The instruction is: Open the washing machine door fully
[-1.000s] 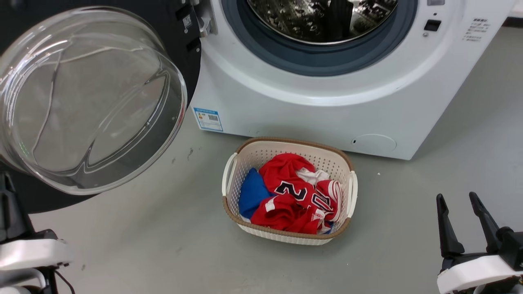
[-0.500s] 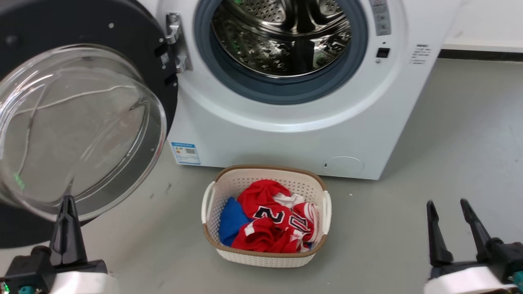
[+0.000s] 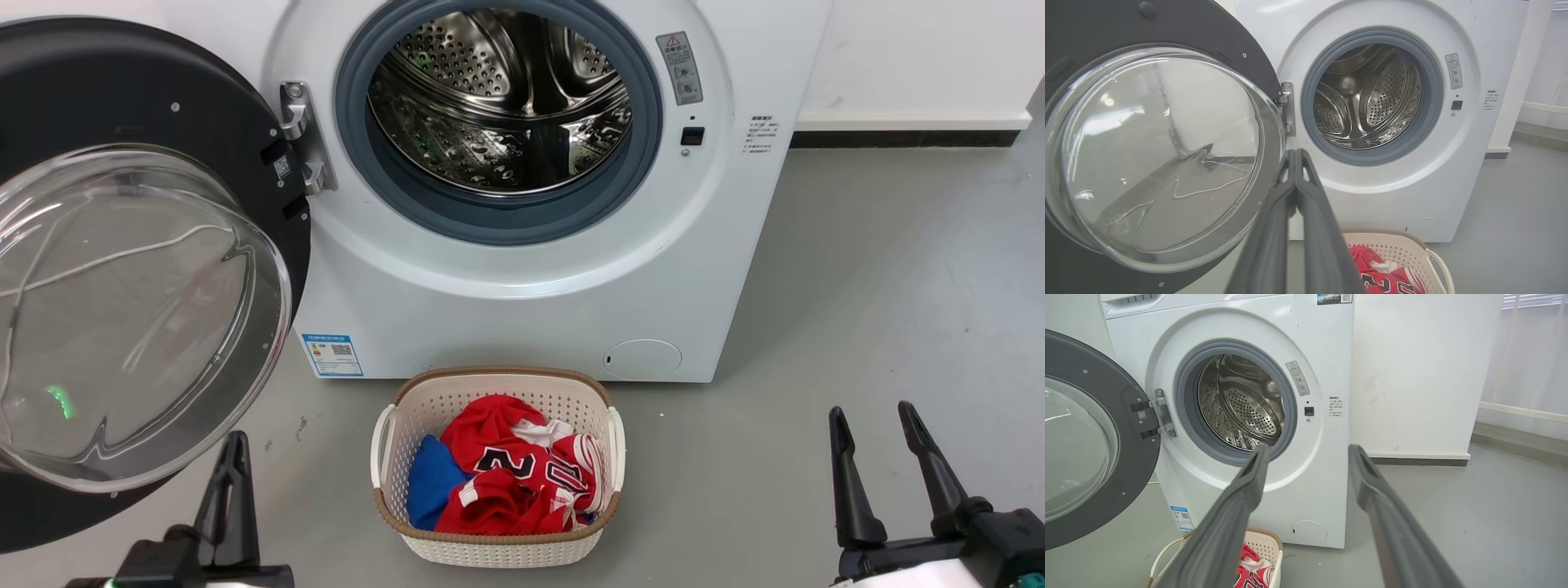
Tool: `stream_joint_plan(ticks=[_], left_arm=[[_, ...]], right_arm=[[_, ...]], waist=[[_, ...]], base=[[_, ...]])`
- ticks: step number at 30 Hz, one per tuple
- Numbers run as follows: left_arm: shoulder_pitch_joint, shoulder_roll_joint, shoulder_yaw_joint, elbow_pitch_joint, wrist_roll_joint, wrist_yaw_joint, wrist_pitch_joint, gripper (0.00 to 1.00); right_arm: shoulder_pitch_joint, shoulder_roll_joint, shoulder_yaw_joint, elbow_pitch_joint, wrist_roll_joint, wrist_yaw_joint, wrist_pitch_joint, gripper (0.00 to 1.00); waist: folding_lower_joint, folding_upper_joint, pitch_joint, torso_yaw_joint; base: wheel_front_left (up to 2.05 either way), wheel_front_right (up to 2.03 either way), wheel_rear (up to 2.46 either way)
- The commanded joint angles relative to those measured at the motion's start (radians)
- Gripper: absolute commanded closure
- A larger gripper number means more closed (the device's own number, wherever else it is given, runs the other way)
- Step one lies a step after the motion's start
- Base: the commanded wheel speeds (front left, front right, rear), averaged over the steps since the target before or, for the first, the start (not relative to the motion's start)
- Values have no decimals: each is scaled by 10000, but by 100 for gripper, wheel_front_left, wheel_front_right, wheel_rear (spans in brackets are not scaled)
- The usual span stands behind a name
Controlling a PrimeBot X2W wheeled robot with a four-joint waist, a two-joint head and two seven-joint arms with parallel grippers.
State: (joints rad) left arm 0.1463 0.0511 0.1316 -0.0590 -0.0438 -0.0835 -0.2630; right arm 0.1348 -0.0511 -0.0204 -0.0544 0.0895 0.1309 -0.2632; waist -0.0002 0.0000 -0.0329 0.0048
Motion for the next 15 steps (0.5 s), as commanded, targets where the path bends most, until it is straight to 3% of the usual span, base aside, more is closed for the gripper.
stream_joint_plan(ticks=[1, 4, 5, 6, 7, 8, 15], left_arm=[[162, -5, -37, 10, 40, 43, -26, 100], [222, -8, -286, 68, 41, 165, -26, 100], [266, -7, -372, 109, 36, 167, -25, 90], [290, -9, -419, 134, 15, 213, -26, 64], [295, -9, -457, 145, -19, 242, -26, 18], [299, -8, -493, 128, -53, 259, -26, 0], [467, -9, -715, 215, -162, 334, -26, 0]], right_arm=[[154, 13, -4, -31, 74, -2, -21, 0], [191, 14, -88, -68, 105, -2, -21, 0], [232, 14, -119, -85, 113, -2, -21, 0], [277, 14, -126, -92, 129, -2, -21, 0], [315, 14, -144, -107, 140, -2, -21, 0], [333, 14, -157, -122, 148, -2, -21, 0], [405, 15, -170, -203, 180, -2, -21, 0]], waist=[[2, 0, -17, -12], [2, 0, -55, -34], [2, 0, -65, -44], [2, 0, -79, -58], [2, 0, -90, -71], [2, 0, -100, -89], [2, 0, -133, -198]], base=[[0, 0, 0], [0, 0, 0], [0, 0, 0], [0, 0, 0], [0, 0, 0], [0, 0, 0], [0, 0, 0]])
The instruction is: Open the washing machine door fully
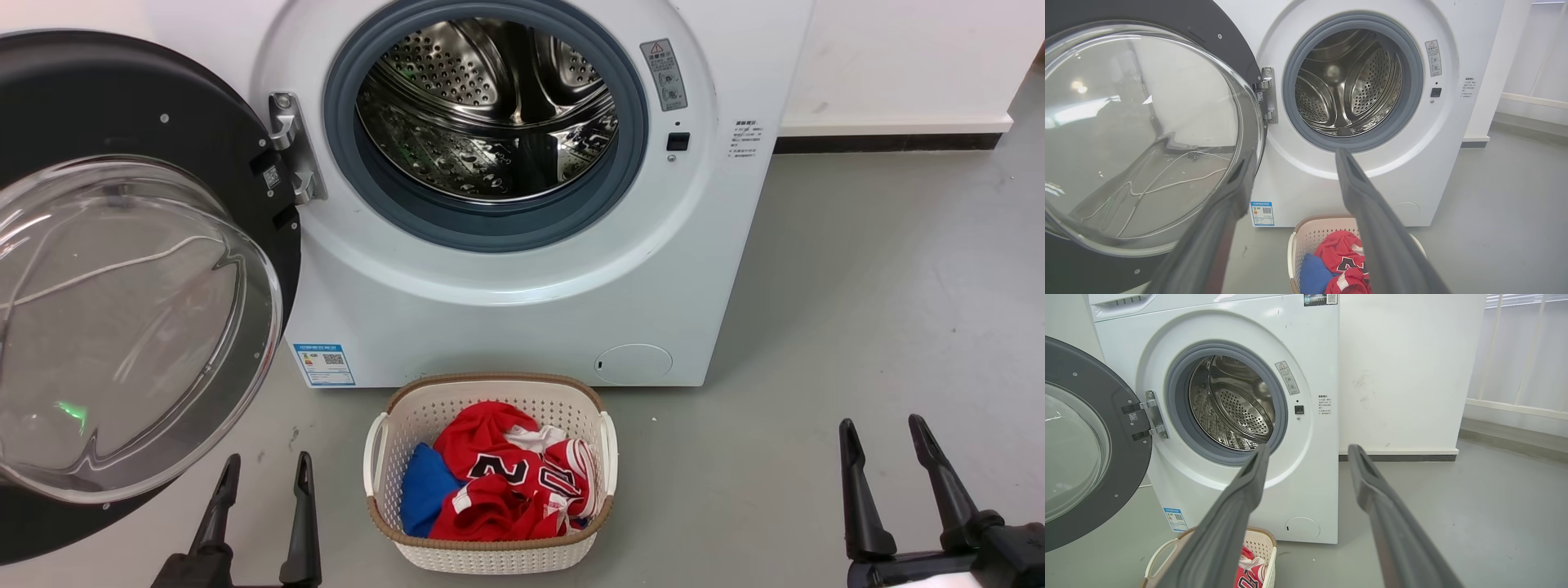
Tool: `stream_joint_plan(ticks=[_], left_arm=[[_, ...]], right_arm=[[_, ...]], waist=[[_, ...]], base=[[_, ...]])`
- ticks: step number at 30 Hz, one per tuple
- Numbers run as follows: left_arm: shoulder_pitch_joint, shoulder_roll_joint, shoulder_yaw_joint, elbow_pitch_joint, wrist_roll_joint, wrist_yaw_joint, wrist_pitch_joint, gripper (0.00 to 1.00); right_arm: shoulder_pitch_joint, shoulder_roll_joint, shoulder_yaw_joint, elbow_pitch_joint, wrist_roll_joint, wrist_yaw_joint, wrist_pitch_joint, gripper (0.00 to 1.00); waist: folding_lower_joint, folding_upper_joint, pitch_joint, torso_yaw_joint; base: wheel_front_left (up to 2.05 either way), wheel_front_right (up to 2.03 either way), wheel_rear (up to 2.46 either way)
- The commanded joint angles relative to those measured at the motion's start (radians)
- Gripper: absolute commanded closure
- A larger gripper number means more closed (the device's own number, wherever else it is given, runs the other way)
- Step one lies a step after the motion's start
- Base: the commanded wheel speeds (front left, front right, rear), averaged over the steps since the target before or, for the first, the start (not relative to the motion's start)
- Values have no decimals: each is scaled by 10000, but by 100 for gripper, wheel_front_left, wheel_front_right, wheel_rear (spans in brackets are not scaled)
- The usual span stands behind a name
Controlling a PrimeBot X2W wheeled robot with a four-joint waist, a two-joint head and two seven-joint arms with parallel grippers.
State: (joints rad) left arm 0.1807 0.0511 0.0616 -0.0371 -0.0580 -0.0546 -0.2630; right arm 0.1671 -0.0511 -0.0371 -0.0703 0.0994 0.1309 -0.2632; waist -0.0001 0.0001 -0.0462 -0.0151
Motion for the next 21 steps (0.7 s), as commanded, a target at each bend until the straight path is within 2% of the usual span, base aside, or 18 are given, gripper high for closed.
stream_joint_plan(ticks=[1, 11, 12, 17, 21], left_arm=[[162, -9, -32, 35, -11, 24, -26, 0], [153, -9, -90, 242, -76, 123, -26, 0], [44, 0, -107, 244, -80, 110, 0, 100], [75, -19, -167, 780, -82, 107, 61, 100], [-136, -18, -93, 941, -946, 58, 303, 100]], right_arm=[[91, 15, -11, -47, 85, -2, -21, 0], [177, 16, -48, -53, 114, -2, -21, 0], [40, 0, -38, -6, 76, 0, 0, 100], [104, 4, -12, 493, 67, 0, 58, 100], [-22, -45, 22, 592, 975, 0, 199, 100]], waist=[[1, -1, -1, -8], [1, -1, -6, 11], [1, -1, -6, 10], [2, -1, -6, 10], [2, -1, 10, 15]], base=[[0, 0, 0], [0, 0, 0], [0, 0, 0], [0, 0, 0], [0, 0, 0]])
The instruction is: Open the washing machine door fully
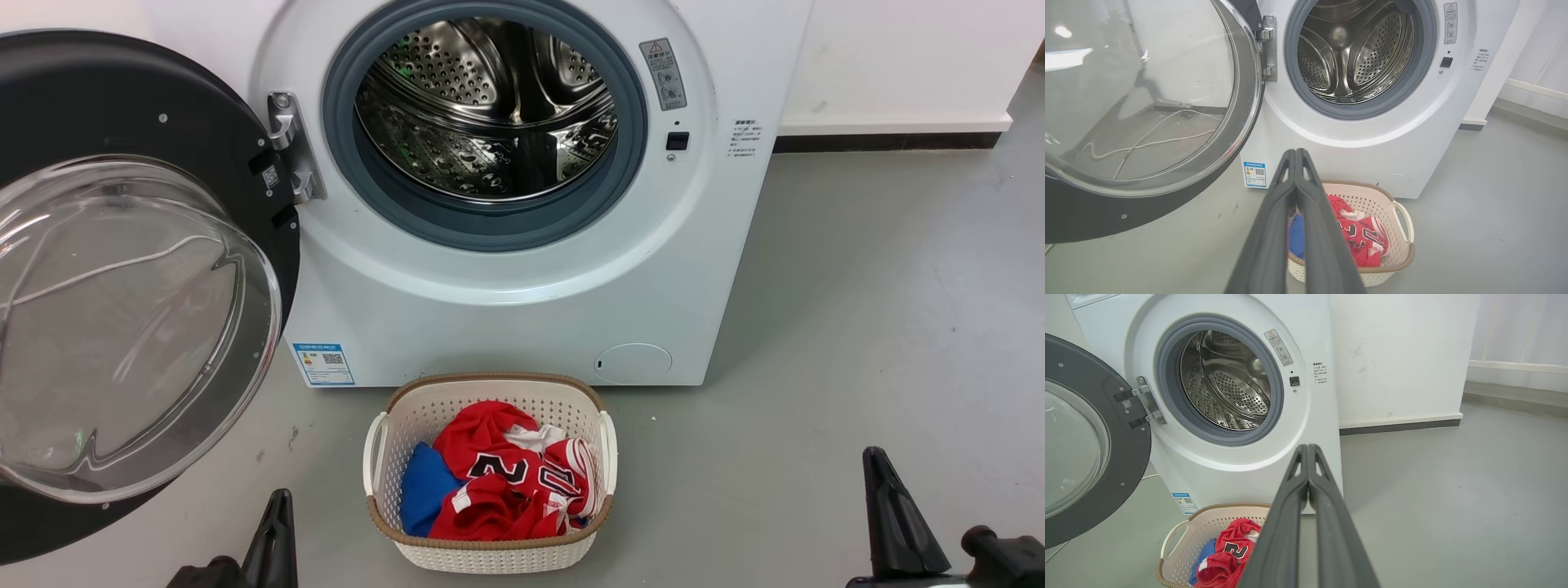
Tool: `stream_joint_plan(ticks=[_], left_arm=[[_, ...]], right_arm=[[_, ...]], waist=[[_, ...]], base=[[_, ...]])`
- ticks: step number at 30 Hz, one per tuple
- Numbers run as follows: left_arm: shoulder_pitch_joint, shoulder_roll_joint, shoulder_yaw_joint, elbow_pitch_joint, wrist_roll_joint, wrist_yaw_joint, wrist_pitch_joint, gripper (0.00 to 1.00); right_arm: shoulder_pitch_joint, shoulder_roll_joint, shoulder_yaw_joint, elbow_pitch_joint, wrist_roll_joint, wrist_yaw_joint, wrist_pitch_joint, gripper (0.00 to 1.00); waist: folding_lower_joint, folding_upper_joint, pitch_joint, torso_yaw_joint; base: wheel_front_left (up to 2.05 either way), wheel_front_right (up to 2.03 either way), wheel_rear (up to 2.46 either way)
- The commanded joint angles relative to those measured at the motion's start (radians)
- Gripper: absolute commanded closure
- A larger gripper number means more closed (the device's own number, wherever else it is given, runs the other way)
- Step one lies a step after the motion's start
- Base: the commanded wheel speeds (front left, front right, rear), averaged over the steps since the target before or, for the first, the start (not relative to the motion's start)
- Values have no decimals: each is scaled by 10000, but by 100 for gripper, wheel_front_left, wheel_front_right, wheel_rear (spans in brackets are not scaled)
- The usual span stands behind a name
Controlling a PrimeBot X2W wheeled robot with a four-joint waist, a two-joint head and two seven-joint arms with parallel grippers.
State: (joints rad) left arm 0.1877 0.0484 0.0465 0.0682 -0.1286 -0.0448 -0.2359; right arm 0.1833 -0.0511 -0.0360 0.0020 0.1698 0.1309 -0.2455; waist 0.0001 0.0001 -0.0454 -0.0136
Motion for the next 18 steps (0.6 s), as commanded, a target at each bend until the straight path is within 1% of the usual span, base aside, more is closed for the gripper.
stream_joint_plan(ticks=[1, 18], left_arm=[[-248, 9, 68, -85, -453, -52, 83, 100], [-860, 12, 186, 297, -3695, -238, 833, 100]], right_arm=[[-227, -60, 17, -93, 494, 0, 61, 100], [-865, -229, 75, 469, 3835, -1, 668, 100]], waist=[[0, -1, 6, 1], [0, -1, 74, 20]], base=[[0, 0, 0], [0, 0, 0]])
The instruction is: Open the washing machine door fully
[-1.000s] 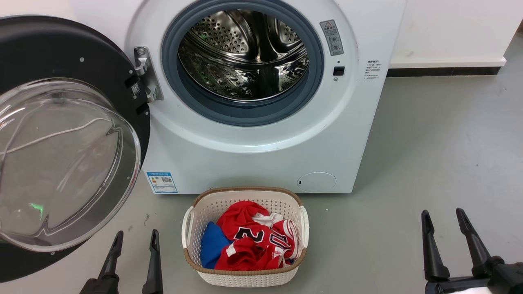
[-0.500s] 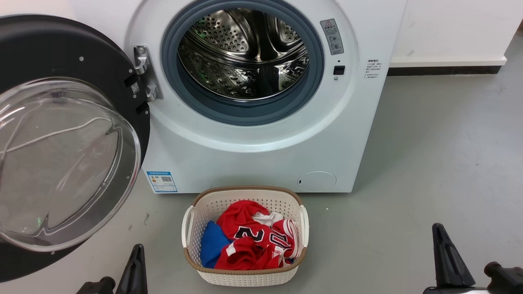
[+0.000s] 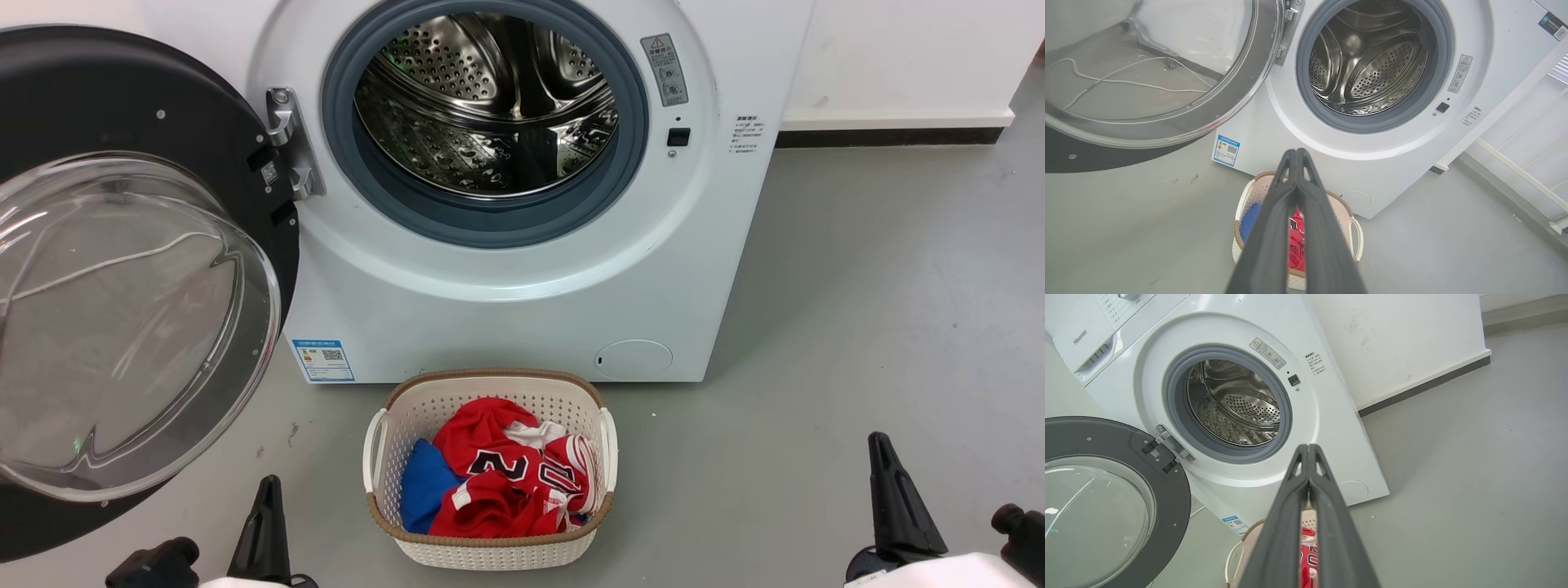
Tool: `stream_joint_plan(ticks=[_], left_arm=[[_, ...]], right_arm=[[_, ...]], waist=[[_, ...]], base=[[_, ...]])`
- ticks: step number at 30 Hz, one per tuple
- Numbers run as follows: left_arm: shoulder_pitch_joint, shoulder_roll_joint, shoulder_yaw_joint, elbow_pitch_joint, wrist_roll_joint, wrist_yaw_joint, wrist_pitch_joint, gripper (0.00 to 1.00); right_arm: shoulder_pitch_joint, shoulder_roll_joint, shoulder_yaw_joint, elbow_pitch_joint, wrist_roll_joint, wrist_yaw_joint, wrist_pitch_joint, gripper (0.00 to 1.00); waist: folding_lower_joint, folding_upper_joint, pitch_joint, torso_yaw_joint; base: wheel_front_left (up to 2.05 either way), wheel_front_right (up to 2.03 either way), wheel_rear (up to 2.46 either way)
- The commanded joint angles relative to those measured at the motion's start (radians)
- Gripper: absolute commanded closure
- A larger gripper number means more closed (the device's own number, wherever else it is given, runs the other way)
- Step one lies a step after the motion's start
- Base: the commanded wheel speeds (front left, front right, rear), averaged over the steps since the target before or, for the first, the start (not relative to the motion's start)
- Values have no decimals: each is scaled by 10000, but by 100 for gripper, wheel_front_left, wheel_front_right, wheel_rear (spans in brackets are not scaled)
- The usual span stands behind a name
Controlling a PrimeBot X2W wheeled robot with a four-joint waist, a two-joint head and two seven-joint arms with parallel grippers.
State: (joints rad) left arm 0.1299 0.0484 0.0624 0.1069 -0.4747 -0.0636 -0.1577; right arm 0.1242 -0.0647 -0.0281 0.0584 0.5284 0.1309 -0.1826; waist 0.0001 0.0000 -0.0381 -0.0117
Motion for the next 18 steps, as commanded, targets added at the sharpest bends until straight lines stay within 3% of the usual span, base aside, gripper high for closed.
stream_joint_plan(ticks=[1, 18], left_arm=[[-316, 12, 33, -70, -406, -60, 88, 100], [-836, 15, 157, 275, -3048, -214, 727, 100]], right_arm=[[-306, -100, -4, -66, 425, -1, 73, 100], [-820, -179, -33, 380, 3083, 0, 623, 100]], waist=[[-1, 0, 5, 2], [-1, 0, 73, 21]], base=[[0, 0, 0], [0, 0, 0]])
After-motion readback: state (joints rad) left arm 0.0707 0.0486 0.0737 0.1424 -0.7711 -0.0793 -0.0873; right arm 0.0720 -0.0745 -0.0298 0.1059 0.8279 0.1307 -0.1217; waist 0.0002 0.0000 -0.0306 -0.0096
